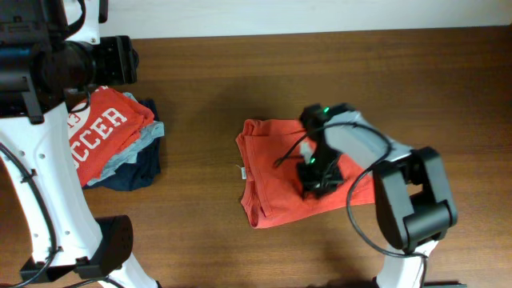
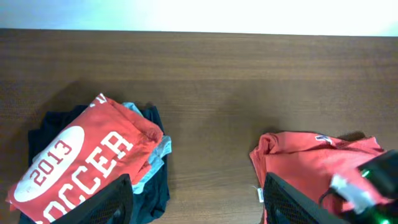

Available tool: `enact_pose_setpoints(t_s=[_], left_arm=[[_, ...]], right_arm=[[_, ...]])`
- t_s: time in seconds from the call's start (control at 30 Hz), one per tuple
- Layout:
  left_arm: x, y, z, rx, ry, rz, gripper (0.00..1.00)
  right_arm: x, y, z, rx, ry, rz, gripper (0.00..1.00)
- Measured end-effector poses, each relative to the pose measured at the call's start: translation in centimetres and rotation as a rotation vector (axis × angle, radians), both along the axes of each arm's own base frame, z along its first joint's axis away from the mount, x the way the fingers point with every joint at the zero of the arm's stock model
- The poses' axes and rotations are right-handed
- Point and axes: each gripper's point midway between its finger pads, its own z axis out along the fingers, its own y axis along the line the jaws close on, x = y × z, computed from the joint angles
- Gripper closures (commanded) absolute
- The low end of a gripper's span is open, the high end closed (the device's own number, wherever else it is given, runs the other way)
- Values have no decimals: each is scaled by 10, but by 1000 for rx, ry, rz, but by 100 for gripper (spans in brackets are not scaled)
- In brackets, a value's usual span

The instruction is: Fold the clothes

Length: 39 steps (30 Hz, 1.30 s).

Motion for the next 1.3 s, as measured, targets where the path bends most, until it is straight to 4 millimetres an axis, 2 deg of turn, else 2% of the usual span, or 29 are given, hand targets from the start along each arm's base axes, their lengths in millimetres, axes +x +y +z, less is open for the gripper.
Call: enact_pose_setpoints(t_s=[0.1,0.23,0.37,0.4,0.47,0.53,0.6,0.63,0.67,0.8,0.83,0.93,1.03,1.13,1.3], left_arm=[[0,0,0,0,1,-1,33],[-1,0,-2,0,11,-1,33],[4,0,-11,-2,37,-2,35],[7,-2,-15,-5,47,-7,35],[13,-8,-26,-16,81,-24,37],[20,-18,-43,-25,129,-52,37],[26,-33,-63,-28,187,-90,37],[31,-46,-83,-28,244,-126,37],[31,-49,-88,-27,258,-135,37],[39,-84,-150,-7,423,-223,44],[42,-95,-175,2,478,-255,45],[45,-121,-233,22,592,-329,45],[39,-148,-287,28,699,-426,45],[26,-170,-318,39,767,-522,44],[24,-193,-330,46,749,-617,44]], right_arm=[[-15,26,1,62,16,73,70],[-22,46,8,118,6,156,70],[2,53,41,163,-147,199,69],[13,53,56,171,-213,203,64],[34,48,86,166,-336,183,56],[59,30,119,128,-466,99,49],[78,5,140,84,-545,2,46],[88,-18,148,46,-574,-80,45],[90,-28,149,29,-575,-114,45],[93,-75,139,-43,-511,-256,45],[93,-81,136,-46,-493,-275,45],[86,-83,124,-31,-442,-275,45],[75,-79,107,-25,-375,-263,45],[68,-78,90,-27,-323,-263,45],[67,-78,79,-26,-300,-263,45]])
